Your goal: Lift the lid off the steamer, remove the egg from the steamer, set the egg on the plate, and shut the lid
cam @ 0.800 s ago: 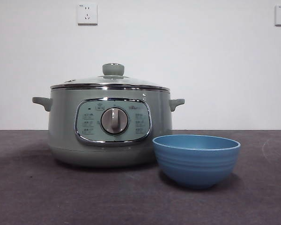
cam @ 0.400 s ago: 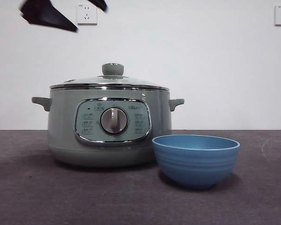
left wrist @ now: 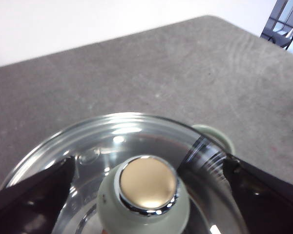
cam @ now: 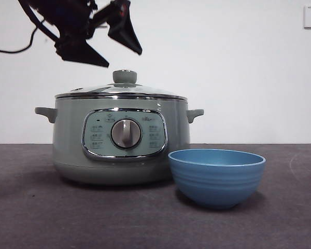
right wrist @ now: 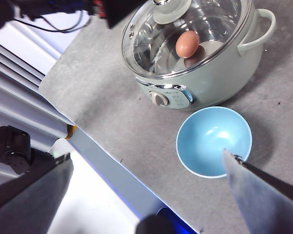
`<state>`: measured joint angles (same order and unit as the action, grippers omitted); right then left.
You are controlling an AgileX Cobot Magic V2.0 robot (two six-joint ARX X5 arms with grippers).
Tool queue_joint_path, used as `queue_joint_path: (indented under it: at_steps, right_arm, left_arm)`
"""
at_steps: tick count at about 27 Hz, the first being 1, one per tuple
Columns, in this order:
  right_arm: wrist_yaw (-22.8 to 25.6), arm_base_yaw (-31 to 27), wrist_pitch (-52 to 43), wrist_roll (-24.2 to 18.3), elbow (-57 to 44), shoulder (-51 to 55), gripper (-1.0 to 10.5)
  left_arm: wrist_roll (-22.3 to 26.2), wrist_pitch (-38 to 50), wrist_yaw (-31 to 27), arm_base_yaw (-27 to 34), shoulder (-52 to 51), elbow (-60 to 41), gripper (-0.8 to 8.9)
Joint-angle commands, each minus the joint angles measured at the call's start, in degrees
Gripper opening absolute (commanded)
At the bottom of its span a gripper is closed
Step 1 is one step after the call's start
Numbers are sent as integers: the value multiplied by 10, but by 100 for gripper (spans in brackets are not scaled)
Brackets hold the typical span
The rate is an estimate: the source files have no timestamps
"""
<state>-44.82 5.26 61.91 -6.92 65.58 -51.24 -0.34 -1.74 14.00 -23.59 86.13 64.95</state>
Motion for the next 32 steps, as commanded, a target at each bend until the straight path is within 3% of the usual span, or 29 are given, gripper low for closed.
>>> queue_joint_path:
  at_steps: [1,13,18,22,24,32]
  right_arm:
    - [0,1,-2,-3,2,-1,598]
    - [2,1,-2,-7,2,-1,597]
    - [2,1,-5,-7,2,-1,597]
    - [2,1,-5,-7,2,-1,597]
    - [2,1,-6,-7,2,-1,596]
    - [2,1,-5,-6,2,-1,596]
  left_arm:
    - [24,17,-20,-3,20,0,565]
    - [23,21,-35,-16,63,0,556]
    - [19,21,-33,-16,65,0,360]
    - [18,22,-31,-18,65,0,80]
    - [18,22,-31,-18,65,0,-7]
    - [12,38,-29,-18,52,0,-9]
